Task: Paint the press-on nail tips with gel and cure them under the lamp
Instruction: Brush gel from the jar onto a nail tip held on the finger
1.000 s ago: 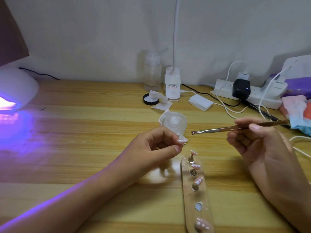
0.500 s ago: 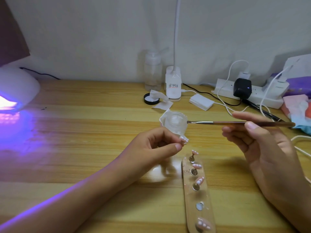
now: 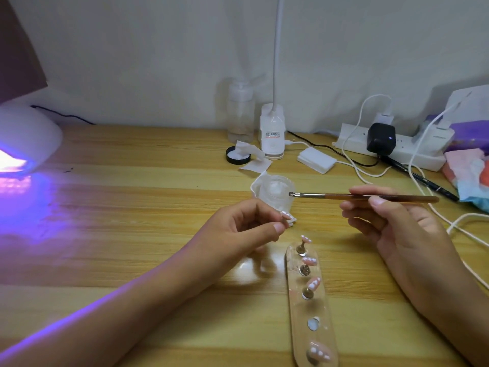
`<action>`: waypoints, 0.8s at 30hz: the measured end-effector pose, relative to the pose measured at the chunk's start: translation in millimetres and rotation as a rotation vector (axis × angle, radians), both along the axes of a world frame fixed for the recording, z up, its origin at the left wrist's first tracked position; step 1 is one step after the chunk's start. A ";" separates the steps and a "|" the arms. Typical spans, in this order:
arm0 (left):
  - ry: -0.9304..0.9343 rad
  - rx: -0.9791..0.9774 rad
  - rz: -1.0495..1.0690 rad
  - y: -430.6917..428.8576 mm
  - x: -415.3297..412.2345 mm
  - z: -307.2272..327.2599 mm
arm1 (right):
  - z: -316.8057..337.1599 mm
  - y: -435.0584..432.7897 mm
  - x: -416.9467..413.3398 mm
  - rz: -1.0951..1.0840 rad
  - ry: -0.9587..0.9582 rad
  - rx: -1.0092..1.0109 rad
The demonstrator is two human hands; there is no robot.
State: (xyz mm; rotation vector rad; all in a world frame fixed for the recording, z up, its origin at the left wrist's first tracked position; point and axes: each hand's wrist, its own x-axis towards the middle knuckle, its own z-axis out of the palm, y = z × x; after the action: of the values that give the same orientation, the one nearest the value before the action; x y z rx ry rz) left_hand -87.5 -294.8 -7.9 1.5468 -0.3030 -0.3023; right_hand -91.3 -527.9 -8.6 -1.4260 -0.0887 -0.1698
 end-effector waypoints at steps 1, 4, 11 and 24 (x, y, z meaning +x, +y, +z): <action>-0.002 0.000 -0.001 0.1 0.2 -0.3 | 0.2 -0.7 -0.2 -0.010 0.001 0.008; -0.008 -0.009 -0.012 1.0 0.3 -0.1 | 0.3 -1.9 -1.0 -0.045 0.011 0.041; -0.040 -0.027 -0.016 0.5 0.4 -1.4 | 2.5 -1.1 -4.6 -0.016 -0.075 0.171; -0.055 -0.023 -0.039 0.7 1.0 -2.1 | -0.6 -0.6 -9.3 0.019 -0.187 0.017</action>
State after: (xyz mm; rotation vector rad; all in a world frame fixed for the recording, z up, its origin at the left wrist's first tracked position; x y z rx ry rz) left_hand -86.5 -294.1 -10.0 1.5295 -0.3794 -0.2864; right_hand -100.6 -528.5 -9.2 -1.3894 -0.2542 -0.2875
